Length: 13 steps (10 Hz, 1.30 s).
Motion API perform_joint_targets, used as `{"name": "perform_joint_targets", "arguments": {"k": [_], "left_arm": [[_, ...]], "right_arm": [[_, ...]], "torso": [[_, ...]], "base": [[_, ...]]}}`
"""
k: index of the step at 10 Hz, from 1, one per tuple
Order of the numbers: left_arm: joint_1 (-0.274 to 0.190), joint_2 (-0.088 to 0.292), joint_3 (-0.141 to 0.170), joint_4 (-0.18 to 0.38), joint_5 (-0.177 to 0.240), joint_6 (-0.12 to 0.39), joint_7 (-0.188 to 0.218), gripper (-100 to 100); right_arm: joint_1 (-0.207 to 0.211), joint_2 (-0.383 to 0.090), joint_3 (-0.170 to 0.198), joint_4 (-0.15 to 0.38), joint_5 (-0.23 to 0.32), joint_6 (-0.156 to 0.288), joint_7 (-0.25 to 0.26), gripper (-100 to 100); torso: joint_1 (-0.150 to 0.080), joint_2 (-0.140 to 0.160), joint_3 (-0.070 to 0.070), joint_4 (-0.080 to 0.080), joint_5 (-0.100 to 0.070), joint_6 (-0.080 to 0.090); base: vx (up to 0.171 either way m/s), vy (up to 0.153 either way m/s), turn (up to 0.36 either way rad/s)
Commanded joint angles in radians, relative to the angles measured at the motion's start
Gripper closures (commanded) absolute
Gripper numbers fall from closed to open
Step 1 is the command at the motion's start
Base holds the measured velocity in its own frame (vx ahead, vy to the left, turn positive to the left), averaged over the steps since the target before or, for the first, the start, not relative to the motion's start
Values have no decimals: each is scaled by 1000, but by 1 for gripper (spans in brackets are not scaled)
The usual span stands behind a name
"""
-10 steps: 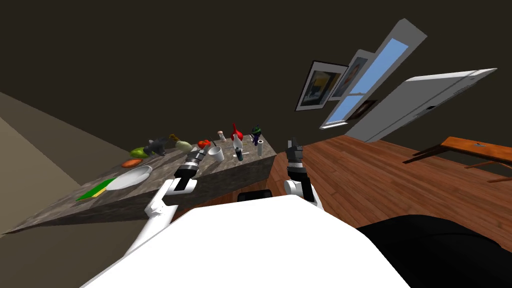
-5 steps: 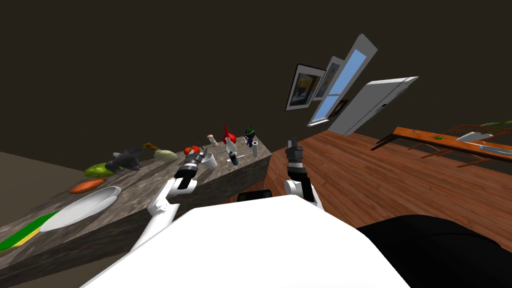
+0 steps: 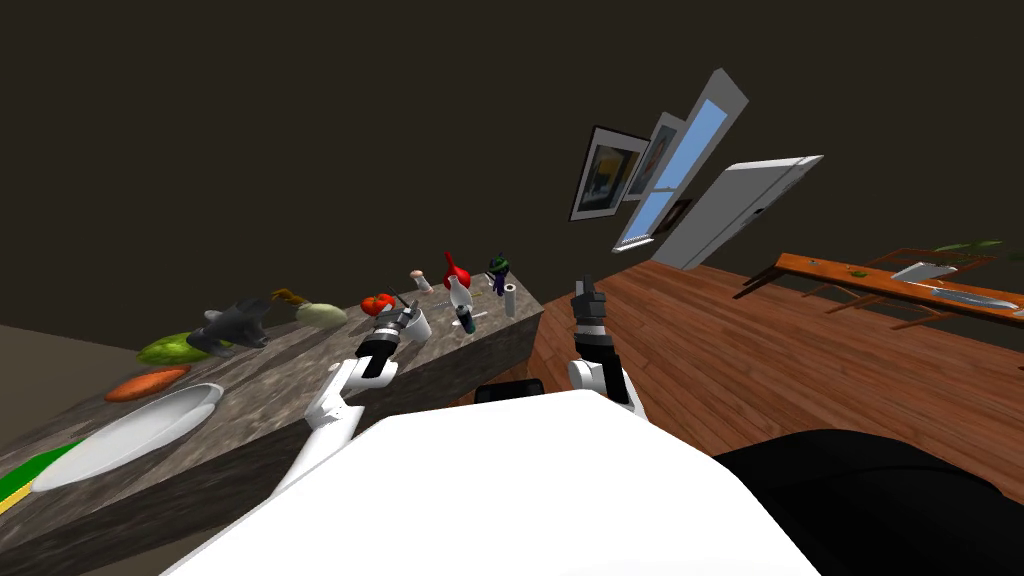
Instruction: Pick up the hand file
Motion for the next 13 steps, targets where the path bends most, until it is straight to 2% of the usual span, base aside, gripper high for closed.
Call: {"name": "perform_joint_targets", "arguments": {"k": [1,2,3,5,6,7,8,10,11,12,13], "left_arm": [[-50,13,-11,50,13,-29,-5,-100],[-54,13,-11,84,13,-29,-5,-100],[-97,27,-40,113,36,-75,-19,-100],[-134,27,-40,177,36,-75,-19,-100],[-134,27,-40,192,36,-75,-19,-100],[-186,42,-70,231,59,-122,-33,-100],[-213,42,-70,264,59,-122,-33,-100],[-213,42,-70,298,59,-122,-33,-100],[-261,57,-99,333,82,-168,-47,-100],[-288,57,-99,346,82,-168,-47,-100],[-293,57,-99,379,82,-168,-47,-100]], "right_arm": [[0,0,0,0,0,0,0,0],[0,0,0,0,0,0,0,0],[0,0,0,0,0,0,0,0],[0,0,0,0,0,0,0,0],[0,0,0,0,0,0,0,0],[0,0,0,0,0,0,0,0],[0,0,0,0,0,0,0,0],[0,0,0,0,0,0,0,0],[0,0,0,0,0,0,0,0],[0,0,0,0,0,0,0,0],[0,0,0,0,0,0,0,0]], "torso": [[0,0,0,0,0,0],[-1,0,0,0,0,1],[0,-1,-1,-2,2,2],[0,-3,-3,-2,2,2],[1,-4,-4,-4,3,3],[3,-7,-6,-6,6,4],[2,-8,-8,-7,6,4],[2,-10,-8,-7,6,5],[5,-11,-10,-9,8,4],[4,-11,-10,-9,8,3],[3,-12,-11,-9,8,5]], "base": [[6,-56,137],[2,-30,17],[-2,-48,194],[-1,-40,84],[0,0,-24],[-5,-36,219],[-4,-55,129],[2,-16,-14],[-5,-29,281],[-6,-56,117],[1,-35,-42]]}}
